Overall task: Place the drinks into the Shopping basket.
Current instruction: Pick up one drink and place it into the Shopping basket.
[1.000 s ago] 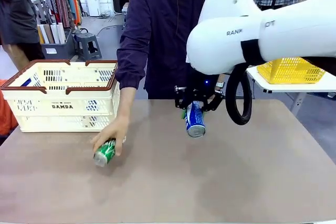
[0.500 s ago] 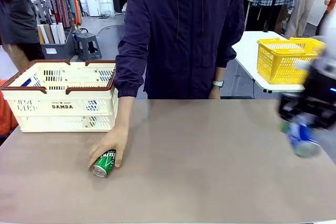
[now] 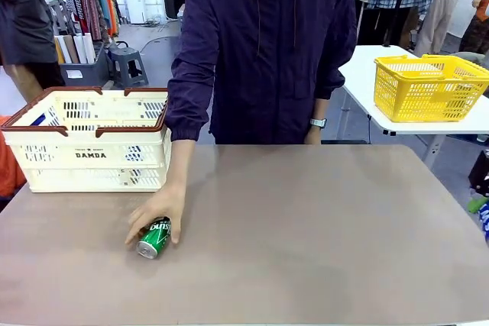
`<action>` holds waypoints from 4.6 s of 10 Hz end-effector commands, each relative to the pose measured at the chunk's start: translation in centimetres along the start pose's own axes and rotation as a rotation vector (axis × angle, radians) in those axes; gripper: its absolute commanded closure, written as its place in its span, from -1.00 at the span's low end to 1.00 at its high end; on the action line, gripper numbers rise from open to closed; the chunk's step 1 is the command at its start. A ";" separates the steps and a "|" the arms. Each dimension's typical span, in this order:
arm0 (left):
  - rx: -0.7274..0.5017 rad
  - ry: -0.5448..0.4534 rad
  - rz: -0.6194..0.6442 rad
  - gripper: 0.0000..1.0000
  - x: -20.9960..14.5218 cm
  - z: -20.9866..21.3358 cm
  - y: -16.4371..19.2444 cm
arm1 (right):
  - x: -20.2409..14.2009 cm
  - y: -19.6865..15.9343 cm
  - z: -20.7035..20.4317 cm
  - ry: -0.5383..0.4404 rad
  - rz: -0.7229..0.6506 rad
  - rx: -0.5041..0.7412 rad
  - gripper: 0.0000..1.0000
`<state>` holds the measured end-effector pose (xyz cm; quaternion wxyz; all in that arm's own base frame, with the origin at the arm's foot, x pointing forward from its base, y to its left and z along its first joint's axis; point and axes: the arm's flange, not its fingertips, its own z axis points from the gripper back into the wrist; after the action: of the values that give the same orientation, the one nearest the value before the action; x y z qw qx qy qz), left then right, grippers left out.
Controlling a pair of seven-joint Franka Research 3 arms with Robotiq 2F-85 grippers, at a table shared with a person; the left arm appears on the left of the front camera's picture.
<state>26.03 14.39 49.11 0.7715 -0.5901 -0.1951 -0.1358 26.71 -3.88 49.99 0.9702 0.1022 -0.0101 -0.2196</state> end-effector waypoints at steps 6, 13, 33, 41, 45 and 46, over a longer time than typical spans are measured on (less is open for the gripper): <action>-0.011 -0.010 0.002 -1.00 0.1 0.1 -0.4 | 1.2 27.2 -6.7 -0.018 0.199 -0.043 1.00; -0.011 -0.010 0.002 -1.00 0.1 0.1 -0.4 | 1.0 25.1 -6.3 0.001 0.178 -0.105 1.00; -0.011 -0.010 0.002 -1.00 0.1 0.1 -0.4 | -1.2 45.6 -27.0 0.028 0.450 -0.068 1.00; -0.011 -0.010 0.002 -1.00 0.1 0.1 -0.4 | -1.3 46.0 -27.1 0.065 0.465 -0.072 -1.00; -0.011 -0.010 0.002 -1.00 0.1 0.1 -0.4 | -2.0 44.8 -23.3 0.087 0.503 -0.061 -1.00; -0.011 -0.010 0.002 -1.00 0.1 0.1 -0.4 | -2.3 41.8 -18.1 0.099 0.536 -0.066 -1.00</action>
<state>26.04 14.41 49.14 0.7715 -0.5901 -0.1950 -0.1359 45.71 41.31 36.41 0.9970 0.0720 0.0067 0.0275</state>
